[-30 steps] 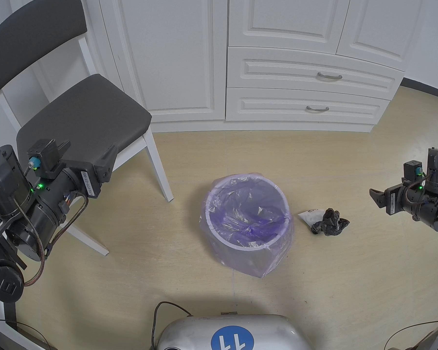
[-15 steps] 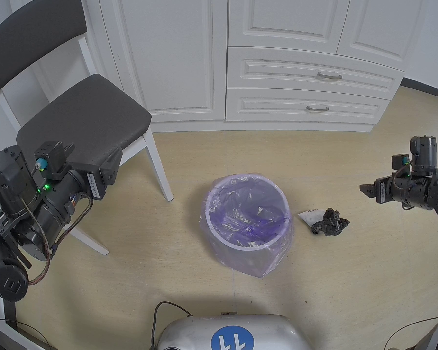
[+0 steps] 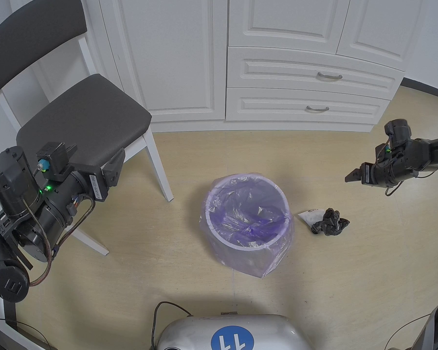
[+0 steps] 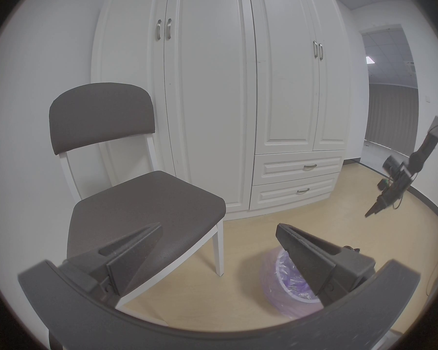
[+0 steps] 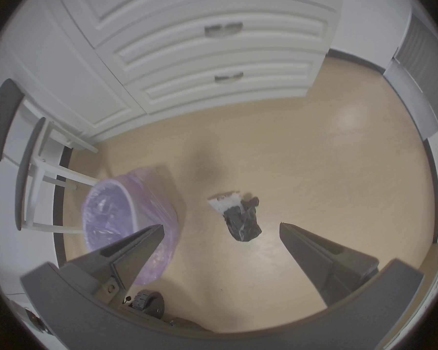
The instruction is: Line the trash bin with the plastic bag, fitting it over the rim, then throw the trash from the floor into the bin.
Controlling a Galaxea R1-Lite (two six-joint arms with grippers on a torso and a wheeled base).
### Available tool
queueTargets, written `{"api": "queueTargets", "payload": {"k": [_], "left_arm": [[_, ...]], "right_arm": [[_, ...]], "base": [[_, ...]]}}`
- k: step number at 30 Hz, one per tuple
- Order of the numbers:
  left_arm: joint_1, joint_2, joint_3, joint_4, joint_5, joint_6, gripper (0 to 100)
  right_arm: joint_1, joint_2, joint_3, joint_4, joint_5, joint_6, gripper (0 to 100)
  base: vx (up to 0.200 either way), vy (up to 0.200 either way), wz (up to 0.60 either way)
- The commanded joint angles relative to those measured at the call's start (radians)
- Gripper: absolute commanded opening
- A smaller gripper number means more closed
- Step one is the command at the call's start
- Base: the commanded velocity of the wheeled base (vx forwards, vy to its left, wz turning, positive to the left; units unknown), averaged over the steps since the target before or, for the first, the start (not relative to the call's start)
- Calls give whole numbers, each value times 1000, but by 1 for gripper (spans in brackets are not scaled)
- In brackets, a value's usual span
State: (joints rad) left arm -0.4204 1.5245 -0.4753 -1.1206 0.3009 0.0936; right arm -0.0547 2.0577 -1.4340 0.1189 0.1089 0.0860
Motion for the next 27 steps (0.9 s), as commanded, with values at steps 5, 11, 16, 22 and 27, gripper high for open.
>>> {"api": "queueTargets", "payload": {"k": [5, 11, 16, 22, 27], "left_arm": [[-3, -21, -3, 1, -2, 1, 100], [-3, -24, -2, 1, -2, 1, 100], [-3, -30, -3, -1, 1, 1, 100], [-15, -115, 3, 28, -3, 38, 100], [-15, -142, 1, 53, -6, 41, 100]], "right_arm": [[-45, 219, -94, 41, 38, 5, 100], [-40, 205, -78, 41, 38, 1, 100], [-36, 200, -62, 28, 37, 1, 100], [-36, 285, -85, -1, 44, 1, 100], [-36, 329, -86, -42, 44, 5, 100]], "base": [[0, 0, 0], [0, 0, 0], [0, 0, 0], [0, 0, 0], [0, 0, 0]]}}
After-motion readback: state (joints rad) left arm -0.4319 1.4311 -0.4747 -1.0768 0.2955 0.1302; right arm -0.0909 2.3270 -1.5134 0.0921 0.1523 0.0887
